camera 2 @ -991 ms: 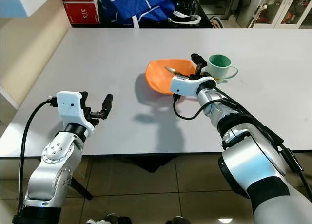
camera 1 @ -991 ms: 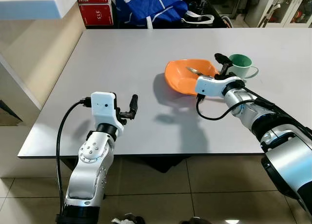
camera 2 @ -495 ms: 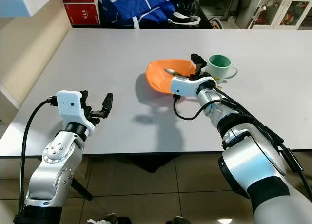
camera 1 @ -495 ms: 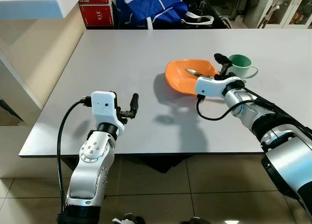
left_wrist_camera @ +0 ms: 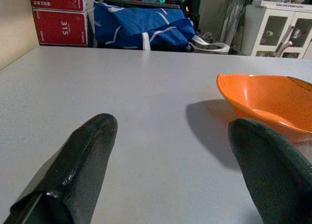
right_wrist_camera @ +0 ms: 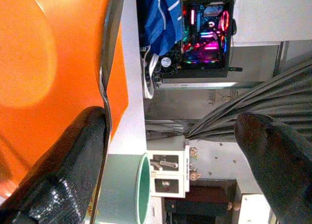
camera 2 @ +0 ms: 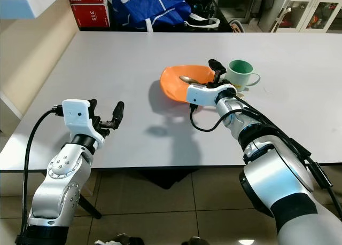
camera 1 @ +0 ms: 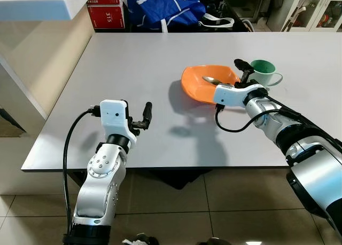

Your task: Setting the table

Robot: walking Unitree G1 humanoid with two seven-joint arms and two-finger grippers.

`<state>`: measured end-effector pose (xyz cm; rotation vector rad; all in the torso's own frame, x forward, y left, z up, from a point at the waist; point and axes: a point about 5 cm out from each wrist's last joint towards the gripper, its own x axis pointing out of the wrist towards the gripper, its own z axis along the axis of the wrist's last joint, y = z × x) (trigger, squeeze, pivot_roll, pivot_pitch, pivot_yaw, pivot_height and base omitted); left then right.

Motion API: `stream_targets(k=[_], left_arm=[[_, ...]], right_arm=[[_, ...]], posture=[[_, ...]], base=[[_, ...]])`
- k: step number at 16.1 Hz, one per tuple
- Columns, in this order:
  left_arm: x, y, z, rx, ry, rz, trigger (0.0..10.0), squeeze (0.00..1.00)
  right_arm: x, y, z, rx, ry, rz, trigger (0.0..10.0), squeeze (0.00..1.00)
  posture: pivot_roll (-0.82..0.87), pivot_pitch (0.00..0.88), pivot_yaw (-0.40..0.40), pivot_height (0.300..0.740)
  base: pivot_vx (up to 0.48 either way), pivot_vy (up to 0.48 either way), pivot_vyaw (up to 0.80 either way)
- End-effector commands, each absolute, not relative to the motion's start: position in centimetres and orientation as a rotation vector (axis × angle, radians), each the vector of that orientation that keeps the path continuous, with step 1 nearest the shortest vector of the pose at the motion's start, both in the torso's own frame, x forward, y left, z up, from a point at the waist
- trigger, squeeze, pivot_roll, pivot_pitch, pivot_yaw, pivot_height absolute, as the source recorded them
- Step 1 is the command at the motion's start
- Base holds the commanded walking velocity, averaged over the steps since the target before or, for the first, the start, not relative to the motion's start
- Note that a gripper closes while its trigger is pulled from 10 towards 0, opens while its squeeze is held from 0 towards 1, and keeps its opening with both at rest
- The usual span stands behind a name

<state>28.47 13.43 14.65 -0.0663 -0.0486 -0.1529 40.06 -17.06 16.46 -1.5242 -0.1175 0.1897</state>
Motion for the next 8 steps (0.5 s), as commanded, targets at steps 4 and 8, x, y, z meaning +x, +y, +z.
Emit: stream_targets(k=[4,8], left_arm=[[28.6,13.7,14.6,-0.072,-0.047,-0.135,10.0,0.0],[28.6,13.6,14.6,-0.075,-0.047,-0.134,10.0,0.0]], right_arm=[[40.3,-16.9,16.8,-1.391,-0.069,0.203,10.0,0.0],[40.2,-15.8,16.5,-1.368,-0.067,0.305,10.0,0.0]], posture=[[-0.14,0.035,0.012,0.74],[-0.14,0.036,0.01,0.74]], base=[[0.0,0.0,0.0],[0.0,0.0,0.0]])
